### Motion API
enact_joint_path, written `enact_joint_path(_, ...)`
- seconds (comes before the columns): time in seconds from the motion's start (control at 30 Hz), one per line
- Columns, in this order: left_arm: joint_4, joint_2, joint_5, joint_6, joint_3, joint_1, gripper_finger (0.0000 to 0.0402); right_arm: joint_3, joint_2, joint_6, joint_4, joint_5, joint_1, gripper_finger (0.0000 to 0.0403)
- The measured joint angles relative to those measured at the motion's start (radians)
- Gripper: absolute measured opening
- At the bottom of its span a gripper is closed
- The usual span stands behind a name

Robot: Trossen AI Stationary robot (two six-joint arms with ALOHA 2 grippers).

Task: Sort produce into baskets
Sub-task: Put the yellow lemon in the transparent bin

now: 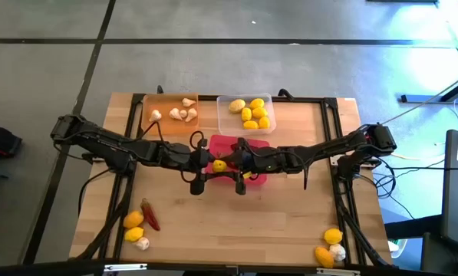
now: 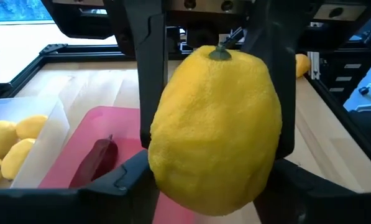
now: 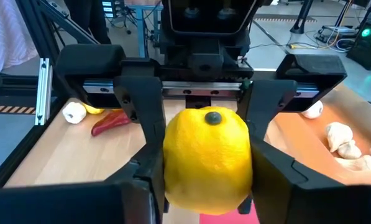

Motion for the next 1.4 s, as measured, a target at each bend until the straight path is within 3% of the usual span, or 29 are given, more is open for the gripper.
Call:
enact_joint_path(0.23,-0.064,-0.001,-0.011,-0.040,0.001,0.001,0.0267,-0.002,-0.019,-0.033,-0.028,0.028,0.000,0.0159)
enact_joint_path(0.47,-0.121,-0.001,-0.010,-0.085,-0.024,-0.002,0.0270,-0.002,-0.086,-0.106,-0.166,0.200,-0.015,0.0166)
enact_joint_path(0.63,-0.123,-0.001,-0.009,-0.116,-0.048,0.008,0.0267,-0.001,-0.111,-0.128,-0.293,0.270,-0.098,0.0166)
enact_joint_path(1.0,-0.102,-0.001,-0.007,-0.126,-0.055,0.007,0.0267,-0.001,-0.082,-0.134,-0.481,0.251,-0.400,0.0167)
enact_joint_path(1.2,-0.093,-0.001,-0.006,-0.107,-0.055,0.007,0.0267,-0.001,-0.021,-0.121,-0.487,0.098,-0.565,0.0167)
enact_joint_path(1.4,-0.094,-0.001,-0.006,-0.103,-0.055,0.007,0.0267,-0.001,0.060,-0.115,-0.471,0.020,-0.665,0.0168)
